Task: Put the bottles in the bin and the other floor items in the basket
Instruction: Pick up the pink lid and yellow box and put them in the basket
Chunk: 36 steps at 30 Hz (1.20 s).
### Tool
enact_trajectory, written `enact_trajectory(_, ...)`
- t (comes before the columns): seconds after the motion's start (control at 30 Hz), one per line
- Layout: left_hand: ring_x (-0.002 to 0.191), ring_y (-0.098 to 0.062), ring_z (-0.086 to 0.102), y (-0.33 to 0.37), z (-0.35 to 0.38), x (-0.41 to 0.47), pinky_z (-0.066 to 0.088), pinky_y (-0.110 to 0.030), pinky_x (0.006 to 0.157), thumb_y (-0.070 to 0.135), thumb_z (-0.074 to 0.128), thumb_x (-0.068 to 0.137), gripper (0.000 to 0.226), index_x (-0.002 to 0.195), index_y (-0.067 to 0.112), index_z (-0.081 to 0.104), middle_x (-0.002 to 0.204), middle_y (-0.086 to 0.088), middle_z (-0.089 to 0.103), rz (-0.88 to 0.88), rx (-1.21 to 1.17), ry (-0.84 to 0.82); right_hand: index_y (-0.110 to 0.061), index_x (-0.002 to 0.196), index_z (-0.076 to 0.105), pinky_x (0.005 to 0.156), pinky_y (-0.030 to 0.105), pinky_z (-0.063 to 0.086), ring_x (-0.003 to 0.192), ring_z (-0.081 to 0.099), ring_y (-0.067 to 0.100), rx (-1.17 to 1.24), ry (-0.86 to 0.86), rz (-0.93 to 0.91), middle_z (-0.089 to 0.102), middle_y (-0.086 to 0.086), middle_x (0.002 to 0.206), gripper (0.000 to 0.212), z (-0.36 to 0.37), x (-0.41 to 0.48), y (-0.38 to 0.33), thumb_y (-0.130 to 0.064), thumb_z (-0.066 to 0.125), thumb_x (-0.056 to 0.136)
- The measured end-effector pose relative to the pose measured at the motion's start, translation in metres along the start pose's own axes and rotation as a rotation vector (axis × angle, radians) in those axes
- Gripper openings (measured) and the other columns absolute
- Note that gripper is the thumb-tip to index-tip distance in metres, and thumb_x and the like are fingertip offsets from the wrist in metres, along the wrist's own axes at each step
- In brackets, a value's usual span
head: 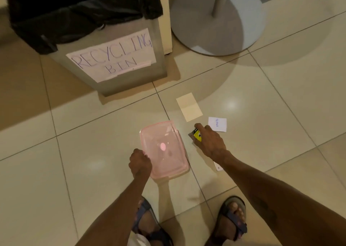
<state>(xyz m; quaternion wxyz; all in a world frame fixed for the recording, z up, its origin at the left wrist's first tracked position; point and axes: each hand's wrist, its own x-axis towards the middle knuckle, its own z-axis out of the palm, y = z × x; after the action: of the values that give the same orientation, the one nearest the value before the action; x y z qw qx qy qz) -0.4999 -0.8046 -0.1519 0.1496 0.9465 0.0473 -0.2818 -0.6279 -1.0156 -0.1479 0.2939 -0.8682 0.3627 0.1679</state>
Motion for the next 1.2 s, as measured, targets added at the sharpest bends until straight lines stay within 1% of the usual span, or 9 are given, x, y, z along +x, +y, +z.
enact_trajectory(0.17, 0.111, -0.038, 0.063, 0.057, -0.081, -0.065, 0.049, -0.040, 0.090, 0.006, 0.053, 0.096, 0.020, 0.114, 0.002, 0.062, 0.118, -0.018, 0.067, 0.044, -0.007, 0.019, -0.025, 0.143, 0.035, 0.080, 0.043, 0.052, 0.105, 0.056, 0.038, 0.081, 0.027, 0.045, 0.049, 0.012, 0.121, 0.054, -0.103, -0.059, -0.028, -0.028, 0.056, 0.093)
enact_trajectory(0.43, 0.109, -0.038, 0.062, 0.175, -0.206, -0.154, 0.048, -0.039, 0.091, 0.007, 0.051, 0.095, 0.021, 0.111, 0.007, 0.064, 0.117, -0.015, 0.067, 0.110, -0.076, 0.059, -0.025, 0.149, 0.030, 0.084, 0.042, 0.049, 0.104, 0.055, 0.037, 0.149, 0.120, 0.050, 0.047, 0.013, 0.126, 0.064, -0.285, -0.122, -0.059, -0.028, 0.058, 0.092)
enact_trajectory(0.57, 0.112, -0.039, 0.061, 0.235, -0.255, -0.191, 0.048, -0.041, 0.093, 0.006, 0.051, 0.093, 0.023, 0.111, 0.007, 0.066, 0.118, -0.017, 0.067, 0.162, -0.078, 0.081, -0.026, 0.149, 0.030, 0.085, 0.043, 0.051, 0.103, 0.057, 0.037, 0.176, 0.194, 0.014, 0.048, 0.013, 0.126, 0.064, -0.366, -0.140, -0.079, -0.030, 0.059, 0.091)
enact_trajectory(0.7, 0.106, -0.041, 0.064, 0.289, -0.305, -0.225, 0.055, -0.047, 0.088, 0.010, 0.052, 0.095, 0.025, 0.110, 0.000, 0.069, 0.111, -0.022, 0.069, 0.232, -0.043, 0.098, -0.025, 0.148, 0.032, 0.092, 0.043, 0.050, 0.110, 0.056, 0.038, 0.200, 0.243, -0.020, 0.049, 0.014, 0.130, 0.060, -0.437, -0.156, -0.093, -0.033, 0.058, 0.094)
enact_trajectory(0.8, 0.104, -0.040, 0.065, 0.325, -0.343, -0.251, 0.054, -0.044, 0.083, 0.011, 0.053, 0.095, 0.024, 0.109, 0.000, 0.069, 0.109, -0.020, 0.071, 0.277, -0.077, 0.129, -0.020, 0.146, 0.036, 0.096, 0.040, 0.047, 0.116, 0.055, 0.035, 0.219, 0.301, -0.037, 0.049, 0.014, 0.133, 0.059, -0.488, -0.167, -0.104, -0.034, 0.060, 0.094)
enact_trajectory(0.9, 0.101, -0.037, 0.066, 0.355, -0.380, -0.273, 0.054, -0.045, 0.086, 0.009, 0.054, 0.095, 0.022, 0.106, 0.000, 0.070, 0.107, -0.019, 0.071, 0.297, -0.060, 0.140, -0.020, 0.143, 0.039, 0.093, 0.039, 0.049, 0.114, 0.057, 0.033, 0.237, 0.355, -0.050, 0.049, 0.012, 0.132, 0.057, -0.534, -0.176, -0.118, -0.037, 0.062, 0.094)
enact_trajectory(1.0, 0.092, -0.033, 0.068, 0.379, -0.415, -0.291, 0.058, -0.045, 0.082, 0.008, 0.056, 0.093, 0.018, 0.098, 0.001, 0.072, 0.099, -0.017, 0.072, 0.327, -0.113, 0.154, -0.024, 0.145, 0.036, 0.091, 0.039, 0.051, 0.110, 0.058, 0.032, 0.260, 0.400, -0.074, 0.047, 0.012, 0.130, 0.058, -0.579, -0.183, -0.132, -0.042, 0.059, 0.095)
enact_trajectory(1.13, 0.067, -0.017, 0.060, 0.418, -0.457, -0.311, 0.055, -0.035, 0.066, 0.008, 0.063, 0.090, 0.010, 0.089, 0.007, 0.073, 0.087, -0.010, 0.070, 0.329, -0.201, 0.205, -0.027, 0.150, 0.030, 0.096, 0.043, 0.053, 0.115, 0.057, 0.032, 0.242, 0.441, -0.078, 0.044, 0.013, 0.137, 0.062, -0.634, -0.188, -0.150, -0.042, 0.057, 0.096)
enact_trajectory(1.2, 0.071, -0.021, 0.065, 0.440, -0.480, -0.319, 0.060, -0.036, 0.068, 0.009, 0.064, 0.089, 0.009, 0.086, 0.009, 0.073, 0.086, -0.010, 0.070, 0.344, -0.243, 0.197, -0.028, 0.151, 0.029, 0.099, 0.046, 0.050, 0.119, 0.054, 0.034, 0.249, 0.457, -0.074, 0.041, 0.014, 0.141, 0.064, -0.660, -0.191, -0.160, -0.045, 0.055, 0.096)
